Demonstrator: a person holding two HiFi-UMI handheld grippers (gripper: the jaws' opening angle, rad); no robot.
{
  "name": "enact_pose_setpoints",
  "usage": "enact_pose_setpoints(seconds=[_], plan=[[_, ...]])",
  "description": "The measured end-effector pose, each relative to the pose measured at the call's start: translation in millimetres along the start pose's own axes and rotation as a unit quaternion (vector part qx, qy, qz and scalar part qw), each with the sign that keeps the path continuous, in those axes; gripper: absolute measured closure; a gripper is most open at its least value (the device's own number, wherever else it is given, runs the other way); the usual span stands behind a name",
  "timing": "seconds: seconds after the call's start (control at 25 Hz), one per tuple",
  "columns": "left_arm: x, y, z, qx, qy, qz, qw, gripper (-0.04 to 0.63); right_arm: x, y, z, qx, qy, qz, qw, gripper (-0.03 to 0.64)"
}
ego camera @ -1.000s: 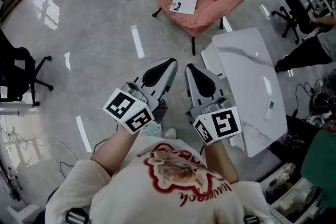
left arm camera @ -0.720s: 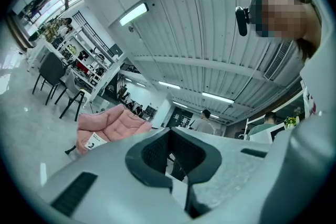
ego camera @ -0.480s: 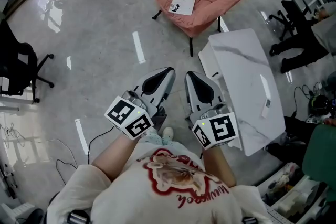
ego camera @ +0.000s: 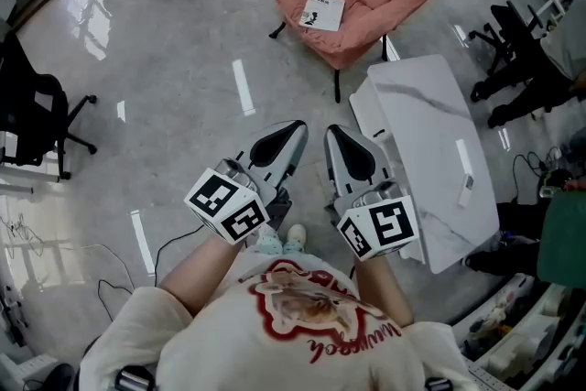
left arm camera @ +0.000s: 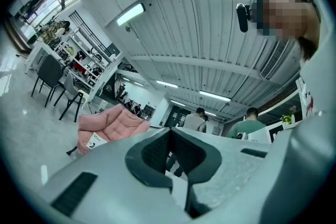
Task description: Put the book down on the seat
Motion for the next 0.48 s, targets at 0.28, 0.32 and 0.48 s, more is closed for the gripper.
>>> enact_pose_setpoints(seconds=[0.28, 0.32, 0.48], plan=[[6.7, 11.0, -1.1, 0.003, -0.003, 0.005, 1.0, 0.592, 4.1, -0.1, -10.2, -0.003, 0.014, 0.003, 1.0, 0.617], [7.3, 12.1, -1.0, 0.003, -0.003, 0.006, 1.0, 0.592, 4.7, -0.2, -11.6, -0.003, 0.015, 0.003, 1.0, 0.617], [7.1, 12.8, 0.5, 0.002, -0.003, 0.005, 1.0, 0.592, 4.9, 1.0, -13.4, -0.005, 0.015, 0.003, 1.0, 0.617]])
Point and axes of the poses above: the fingertips, and each gripper's own axes: y backward along the fingers, z to its right, x out of its top, the point moved 5 cm from there along y, backward along the fingers, and after that the axes turned 1 degree about z, right-handed, at the moved point
